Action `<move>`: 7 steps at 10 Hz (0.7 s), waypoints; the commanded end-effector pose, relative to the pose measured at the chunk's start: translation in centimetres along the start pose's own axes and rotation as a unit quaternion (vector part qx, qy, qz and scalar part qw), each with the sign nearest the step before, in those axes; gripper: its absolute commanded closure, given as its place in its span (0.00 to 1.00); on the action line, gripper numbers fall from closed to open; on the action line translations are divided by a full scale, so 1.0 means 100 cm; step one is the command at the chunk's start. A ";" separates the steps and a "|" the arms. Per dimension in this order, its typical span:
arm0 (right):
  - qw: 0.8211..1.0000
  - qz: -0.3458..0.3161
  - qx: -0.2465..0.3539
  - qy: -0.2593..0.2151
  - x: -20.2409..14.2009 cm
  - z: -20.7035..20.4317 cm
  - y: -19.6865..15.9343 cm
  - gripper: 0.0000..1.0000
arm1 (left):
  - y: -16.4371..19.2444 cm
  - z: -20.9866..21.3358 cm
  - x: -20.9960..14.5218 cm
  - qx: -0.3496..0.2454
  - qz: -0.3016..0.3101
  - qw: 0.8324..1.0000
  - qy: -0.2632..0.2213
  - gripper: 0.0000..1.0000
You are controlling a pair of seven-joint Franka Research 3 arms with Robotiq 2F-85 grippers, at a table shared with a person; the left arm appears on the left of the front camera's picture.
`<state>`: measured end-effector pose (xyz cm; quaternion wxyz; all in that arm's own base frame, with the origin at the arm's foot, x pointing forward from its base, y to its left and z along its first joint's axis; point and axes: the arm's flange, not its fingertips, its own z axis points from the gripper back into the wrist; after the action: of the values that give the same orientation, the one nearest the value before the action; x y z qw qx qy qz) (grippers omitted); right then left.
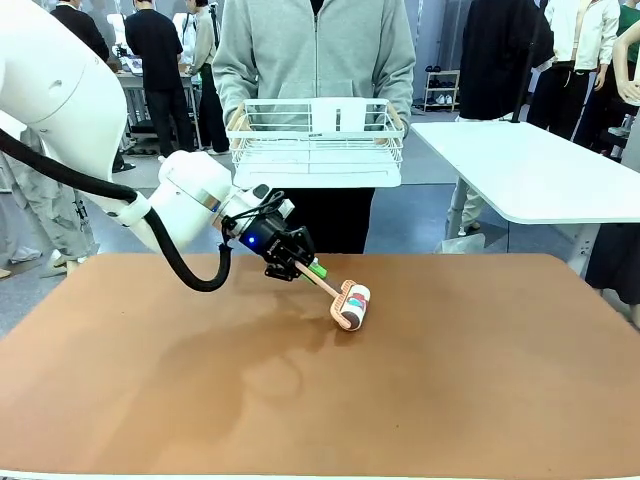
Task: Clean the table.
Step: Clean the table with the Lint Roller when the human lifts the Dish drying rack.
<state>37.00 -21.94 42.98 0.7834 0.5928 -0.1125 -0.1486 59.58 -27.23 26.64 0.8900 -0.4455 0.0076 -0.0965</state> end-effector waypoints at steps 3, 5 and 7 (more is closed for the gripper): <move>1.000 0.003 0.006 -0.001 -0.001 0.002 0.004 0.00 | -0.041 0.066 -0.039 -0.026 -0.035 0.997 -0.064 0.79; 1.000 0.003 0.006 -0.001 -0.001 0.002 0.004 0.00 | -0.056 0.094 -0.052 -0.043 -0.019 0.998 -0.045 0.79; 1.000 0.003 0.006 -0.001 -0.001 0.002 0.004 0.00 | -0.063 0.132 -0.060 -0.036 0.036 0.998 -0.029 0.79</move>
<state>36.98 -21.97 42.99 0.7834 0.5927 -0.1128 -0.1488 54.66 -20.83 38.30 0.8721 -0.4835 -0.0202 -0.0724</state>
